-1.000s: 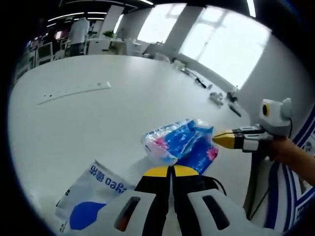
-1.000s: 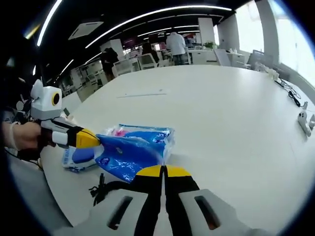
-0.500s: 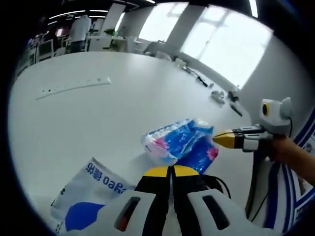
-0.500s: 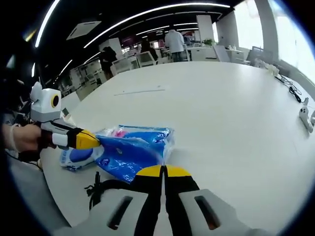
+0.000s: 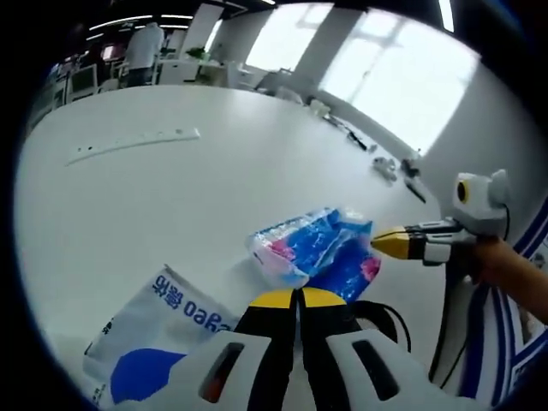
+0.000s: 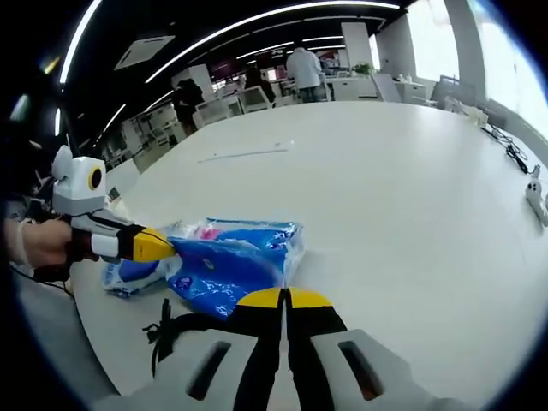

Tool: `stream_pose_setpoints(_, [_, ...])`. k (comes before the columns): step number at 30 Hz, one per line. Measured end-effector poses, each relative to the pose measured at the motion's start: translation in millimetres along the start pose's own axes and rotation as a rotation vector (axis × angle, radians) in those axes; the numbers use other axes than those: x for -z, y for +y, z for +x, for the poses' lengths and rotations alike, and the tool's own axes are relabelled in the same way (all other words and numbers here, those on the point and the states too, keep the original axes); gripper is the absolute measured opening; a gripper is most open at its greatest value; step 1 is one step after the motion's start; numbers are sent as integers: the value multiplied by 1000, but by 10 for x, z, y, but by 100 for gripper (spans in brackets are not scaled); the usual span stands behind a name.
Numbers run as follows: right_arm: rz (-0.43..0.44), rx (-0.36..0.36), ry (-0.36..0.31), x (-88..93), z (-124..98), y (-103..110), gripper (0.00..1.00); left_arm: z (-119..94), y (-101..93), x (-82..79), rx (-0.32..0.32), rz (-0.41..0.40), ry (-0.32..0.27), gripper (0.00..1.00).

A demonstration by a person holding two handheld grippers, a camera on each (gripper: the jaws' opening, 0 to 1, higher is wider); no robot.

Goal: Arrange the tabletop items into an orderly group along one side of the table until the central work area is clear of visible clutter.

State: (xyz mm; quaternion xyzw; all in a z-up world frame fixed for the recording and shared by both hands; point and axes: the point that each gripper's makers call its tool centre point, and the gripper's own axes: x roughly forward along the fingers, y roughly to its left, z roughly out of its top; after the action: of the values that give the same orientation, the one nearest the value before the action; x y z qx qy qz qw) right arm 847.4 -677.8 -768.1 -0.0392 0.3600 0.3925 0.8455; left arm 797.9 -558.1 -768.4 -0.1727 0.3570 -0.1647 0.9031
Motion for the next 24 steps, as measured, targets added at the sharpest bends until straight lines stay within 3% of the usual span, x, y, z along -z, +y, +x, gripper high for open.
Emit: stream_pose_setpoints(24, [14,3,7,154,33,-2,0,112,58,94,3,-23,8,0])
